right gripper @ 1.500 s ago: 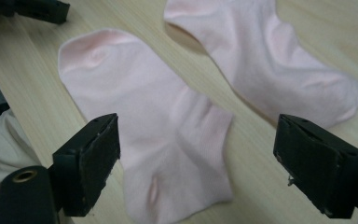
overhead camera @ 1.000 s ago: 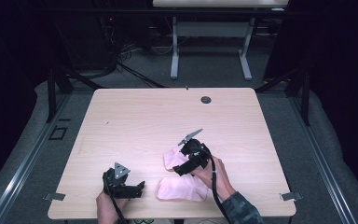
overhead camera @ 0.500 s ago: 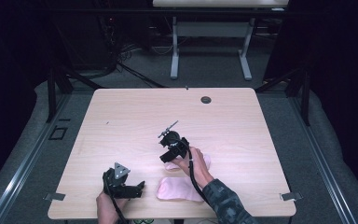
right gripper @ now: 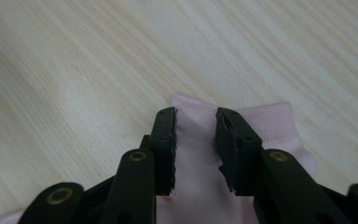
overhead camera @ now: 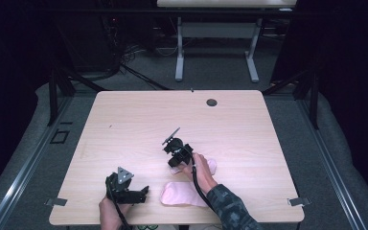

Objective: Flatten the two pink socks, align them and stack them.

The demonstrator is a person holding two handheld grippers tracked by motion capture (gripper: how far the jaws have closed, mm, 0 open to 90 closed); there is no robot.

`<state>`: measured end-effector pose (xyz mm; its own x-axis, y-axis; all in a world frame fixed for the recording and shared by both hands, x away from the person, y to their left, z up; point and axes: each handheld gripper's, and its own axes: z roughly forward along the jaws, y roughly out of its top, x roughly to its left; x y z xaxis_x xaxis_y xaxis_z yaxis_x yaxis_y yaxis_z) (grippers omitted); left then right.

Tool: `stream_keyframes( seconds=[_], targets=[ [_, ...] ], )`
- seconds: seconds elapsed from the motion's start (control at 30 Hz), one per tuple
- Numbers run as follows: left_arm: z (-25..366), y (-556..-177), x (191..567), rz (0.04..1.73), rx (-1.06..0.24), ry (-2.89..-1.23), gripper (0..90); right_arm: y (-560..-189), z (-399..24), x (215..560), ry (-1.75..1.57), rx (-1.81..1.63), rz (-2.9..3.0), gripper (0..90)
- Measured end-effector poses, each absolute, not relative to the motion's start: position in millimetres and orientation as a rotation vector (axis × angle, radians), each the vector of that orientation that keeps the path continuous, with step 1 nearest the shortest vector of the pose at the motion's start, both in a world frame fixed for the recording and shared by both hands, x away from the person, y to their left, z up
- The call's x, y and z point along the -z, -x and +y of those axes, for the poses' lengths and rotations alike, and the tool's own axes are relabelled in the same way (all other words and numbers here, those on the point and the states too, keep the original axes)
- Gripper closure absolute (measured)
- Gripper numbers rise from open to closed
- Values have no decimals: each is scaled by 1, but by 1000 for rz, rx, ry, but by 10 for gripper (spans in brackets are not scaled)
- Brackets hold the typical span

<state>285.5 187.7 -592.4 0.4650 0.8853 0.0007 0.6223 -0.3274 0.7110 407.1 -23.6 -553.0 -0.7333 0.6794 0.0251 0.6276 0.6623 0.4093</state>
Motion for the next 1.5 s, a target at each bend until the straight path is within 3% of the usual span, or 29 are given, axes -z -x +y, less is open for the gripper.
stream_keyframes(
  seconds=[0.4,0.6,0.93,1.03,1.4,1.5],
  targets=[
    [188,-285,592,1248,-522,-2067,0,-407,-35,557,-1133,-692,2704,855],
    [188,-286,592,1249,-523,-2066,0,-412,-45,558,-1211,-805,2719,867],
    [187,-285,592,1255,-522,-2061,2,-393,-80,506,-1164,-1052,2630,867],
    [189,-285,588,1276,-511,-1994,1,-385,-87,493,-1140,-1111,2586,866],
    [158,-282,552,1034,-416,-1857,5,-362,-100,462,-1104,-1312,2443,866],
    [141,-283,547,984,-421,-1864,47,-357,-98,454,-1072,-1346,2425,866]
  ],
)
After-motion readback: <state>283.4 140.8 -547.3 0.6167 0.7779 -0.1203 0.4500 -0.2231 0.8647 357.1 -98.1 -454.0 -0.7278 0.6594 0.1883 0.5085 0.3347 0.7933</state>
